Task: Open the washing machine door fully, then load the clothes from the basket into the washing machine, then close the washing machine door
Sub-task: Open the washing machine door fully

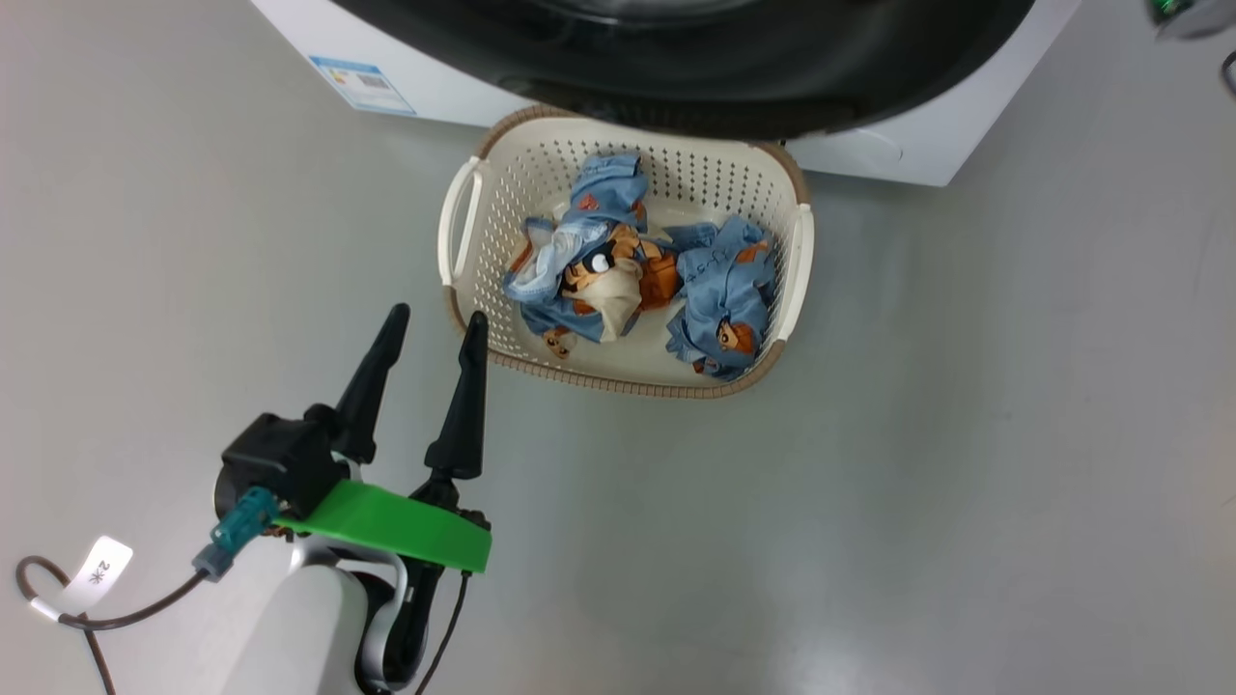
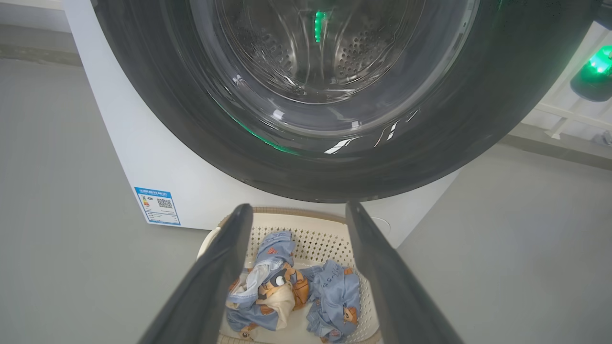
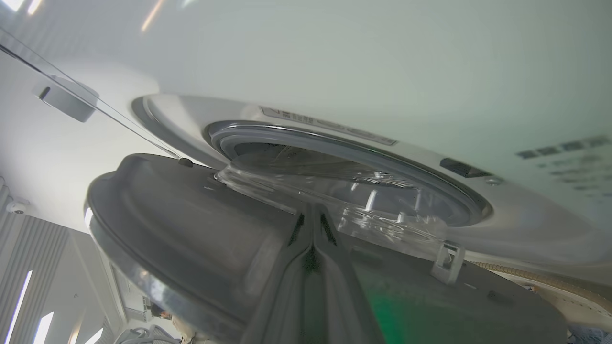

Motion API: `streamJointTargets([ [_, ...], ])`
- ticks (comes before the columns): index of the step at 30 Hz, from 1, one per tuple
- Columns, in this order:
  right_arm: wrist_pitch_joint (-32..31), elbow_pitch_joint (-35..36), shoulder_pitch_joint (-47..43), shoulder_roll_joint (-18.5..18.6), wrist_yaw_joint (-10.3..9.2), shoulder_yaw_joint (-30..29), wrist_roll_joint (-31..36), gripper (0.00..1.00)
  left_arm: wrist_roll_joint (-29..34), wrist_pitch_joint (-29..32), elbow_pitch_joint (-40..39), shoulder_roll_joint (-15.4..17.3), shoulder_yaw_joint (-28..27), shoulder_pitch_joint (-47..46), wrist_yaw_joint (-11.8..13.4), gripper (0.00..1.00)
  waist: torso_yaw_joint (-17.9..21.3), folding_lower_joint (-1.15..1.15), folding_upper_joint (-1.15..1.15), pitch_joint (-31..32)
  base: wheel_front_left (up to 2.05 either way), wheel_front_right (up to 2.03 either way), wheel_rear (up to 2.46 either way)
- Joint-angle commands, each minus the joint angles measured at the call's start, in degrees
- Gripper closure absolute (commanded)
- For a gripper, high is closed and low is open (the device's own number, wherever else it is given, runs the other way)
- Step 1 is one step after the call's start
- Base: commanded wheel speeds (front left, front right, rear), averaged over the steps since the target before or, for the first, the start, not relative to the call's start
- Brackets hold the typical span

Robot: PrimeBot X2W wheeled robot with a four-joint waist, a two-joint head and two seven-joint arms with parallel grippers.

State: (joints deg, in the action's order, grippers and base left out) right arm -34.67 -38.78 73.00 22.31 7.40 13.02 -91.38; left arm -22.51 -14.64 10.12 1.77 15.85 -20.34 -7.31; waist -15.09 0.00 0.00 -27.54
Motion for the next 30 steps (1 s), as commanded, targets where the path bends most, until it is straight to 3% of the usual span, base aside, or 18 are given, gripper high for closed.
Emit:
streamJointTargets([
  [1,-1.2,1.9,-2.1,-2.2,0.09,1.4,0.6,1.00,0.3,-0.4,-0.8,1.1,-1.6,-0.5,0.2,0.00,0.2,0.00,0.00,0.7,0.00,0.00,0.00],
  [30,-6.9,7.5,-15.6,-5.5,0.09,5.1,0.3,1.00,2.5,-0.4,1.2,1.1,-3.0,3.7,-0.1,0.00,2.5,0.00,0.00,8.6,0.00,0.00,0.00],
])
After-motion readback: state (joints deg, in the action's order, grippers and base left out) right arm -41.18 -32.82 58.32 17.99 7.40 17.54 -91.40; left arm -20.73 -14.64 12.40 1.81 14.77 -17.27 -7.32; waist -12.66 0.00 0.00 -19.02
